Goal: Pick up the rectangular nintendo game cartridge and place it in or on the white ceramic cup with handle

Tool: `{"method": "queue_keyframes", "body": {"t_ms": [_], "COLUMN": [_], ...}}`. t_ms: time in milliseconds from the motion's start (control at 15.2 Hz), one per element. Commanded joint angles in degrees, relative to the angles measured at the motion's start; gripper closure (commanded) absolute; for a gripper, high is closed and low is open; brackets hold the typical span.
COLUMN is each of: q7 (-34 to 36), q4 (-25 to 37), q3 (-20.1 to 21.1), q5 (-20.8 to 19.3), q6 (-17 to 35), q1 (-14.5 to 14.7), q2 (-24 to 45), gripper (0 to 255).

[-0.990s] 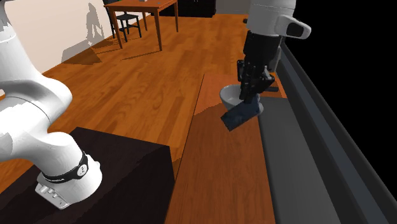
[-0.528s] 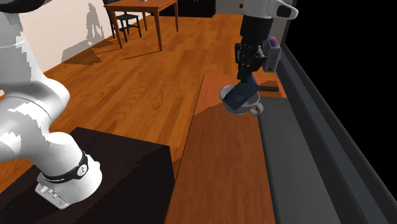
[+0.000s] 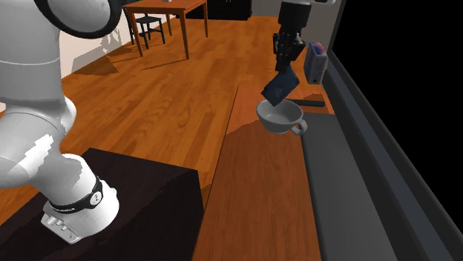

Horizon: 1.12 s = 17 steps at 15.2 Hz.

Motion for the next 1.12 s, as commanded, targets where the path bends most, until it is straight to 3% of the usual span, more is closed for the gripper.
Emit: {"method": "queue_keyframes", "body": {"t_ms": [0,132,1056], "q7": [2.24,4.18,4.99], "q4": [6.41,14.91,-1.67], "q3": [0.45,0.61,0.71], "q5": [-1.03,-2.39,-1.35], "q6": [-3.0,-6.76,6.25], "q1": [2.75,6.19,3.6], "q2": [3.66,8.6,5.15], "gripper": [255,255,255]}}
